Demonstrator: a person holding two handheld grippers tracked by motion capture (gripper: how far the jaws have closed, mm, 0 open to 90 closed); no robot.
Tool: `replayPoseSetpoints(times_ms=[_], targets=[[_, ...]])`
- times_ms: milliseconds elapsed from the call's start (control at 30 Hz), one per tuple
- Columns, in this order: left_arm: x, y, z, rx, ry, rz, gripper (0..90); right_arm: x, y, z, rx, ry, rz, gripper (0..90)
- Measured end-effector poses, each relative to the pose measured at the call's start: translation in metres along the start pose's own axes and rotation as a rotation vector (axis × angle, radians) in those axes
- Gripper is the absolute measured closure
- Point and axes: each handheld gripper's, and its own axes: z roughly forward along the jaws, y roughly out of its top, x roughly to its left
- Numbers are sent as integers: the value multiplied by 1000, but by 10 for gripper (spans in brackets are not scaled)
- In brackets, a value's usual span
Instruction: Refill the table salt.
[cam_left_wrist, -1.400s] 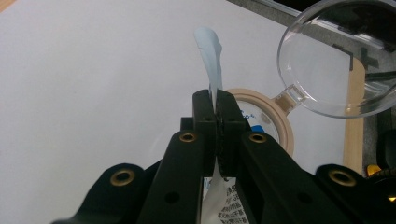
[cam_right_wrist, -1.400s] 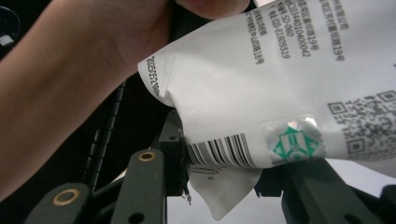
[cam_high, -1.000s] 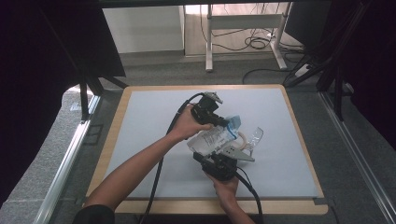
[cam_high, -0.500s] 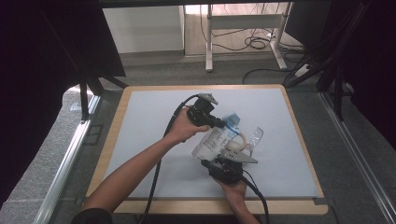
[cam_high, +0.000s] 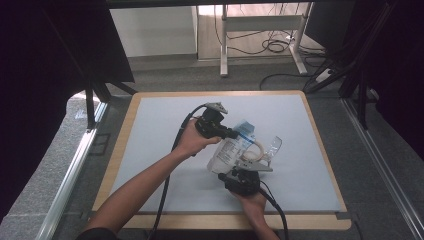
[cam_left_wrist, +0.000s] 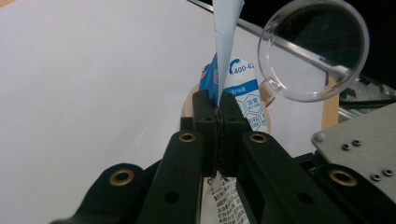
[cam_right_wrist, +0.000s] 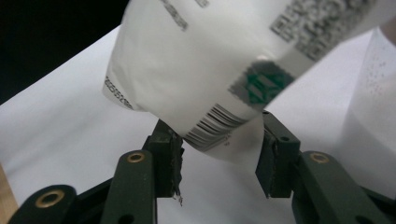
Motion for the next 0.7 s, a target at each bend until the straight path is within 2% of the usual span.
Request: replayPoseSetpoints(times_ms=[367,700], targets=[[-1,-8,-3,-60,-21,-29,894,-1,1,2,66,-19,-7,405],[3,-18,-12,-95,-37,-48,895,-6,-7,-12,83,-28,0,383]])
